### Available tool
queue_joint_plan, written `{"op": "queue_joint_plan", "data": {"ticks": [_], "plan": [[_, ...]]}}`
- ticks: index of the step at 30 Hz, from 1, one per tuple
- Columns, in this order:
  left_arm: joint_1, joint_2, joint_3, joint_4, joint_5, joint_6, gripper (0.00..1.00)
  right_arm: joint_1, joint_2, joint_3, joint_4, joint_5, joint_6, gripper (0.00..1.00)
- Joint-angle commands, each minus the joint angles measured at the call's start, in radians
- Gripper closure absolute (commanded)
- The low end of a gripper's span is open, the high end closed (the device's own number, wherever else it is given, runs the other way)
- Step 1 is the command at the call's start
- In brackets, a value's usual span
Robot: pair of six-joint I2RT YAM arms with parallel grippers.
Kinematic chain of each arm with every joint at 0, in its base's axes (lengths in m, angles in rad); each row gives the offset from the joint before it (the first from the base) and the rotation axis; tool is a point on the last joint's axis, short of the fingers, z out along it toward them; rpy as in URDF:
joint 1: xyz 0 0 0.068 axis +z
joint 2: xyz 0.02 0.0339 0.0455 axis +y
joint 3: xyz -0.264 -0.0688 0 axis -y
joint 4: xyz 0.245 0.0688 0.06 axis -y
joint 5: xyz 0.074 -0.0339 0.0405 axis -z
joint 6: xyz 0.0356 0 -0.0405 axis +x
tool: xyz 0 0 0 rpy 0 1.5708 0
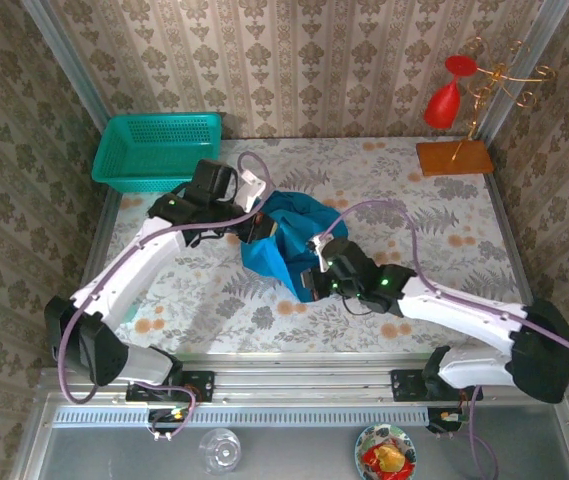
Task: Fold the inside-out t-shirt
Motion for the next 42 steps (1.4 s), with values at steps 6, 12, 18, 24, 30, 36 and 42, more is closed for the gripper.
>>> {"op": "queue_joint_plan", "data": {"ticks": [6, 12, 18, 24, 30, 36, 42], "plan": [[0.003, -0.094, 0.073, -0.103, 0.136, 0.055, 1.0, -0.015, 0.304, 0.082, 0.379, 0.226, 0.041, 0.98], [-0.024, -0.128, 0.118, -0.128, 0.174, 0.05, 1.0, -0.075, 0.532, 0.259, 0.458, 0.178, 0.06, 0.83], [-0.077, -0.132, 0.196, -0.156, 0.195, 0.056, 1.0, -0.119, 0.709, 0.447, 0.412, 0.104, 0.061, 0.58], [-0.125, -0.145, 0.262, -0.154, 0.224, 0.045, 1.0, -0.168, 0.837, 0.603, 0.287, 0.087, 0.075, 0.36], [-0.129, -0.192, 0.314, -0.143, 0.215, 0.017, 1.0, -0.186, 0.896, 0.743, -0.01, 0.165, -0.032, 0.19], [-0.121, -0.252, 0.331, -0.132, 0.135, 0.011, 1.0, -0.312, 0.737, 0.586, -0.138, 0.257, -0.01, 0.21], [-0.08, -0.276, 0.32, -0.141, 0.113, 0.013, 1.0, -0.414, 0.507, 0.52, -0.298, 0.413, -0.109, 0.19]]}}
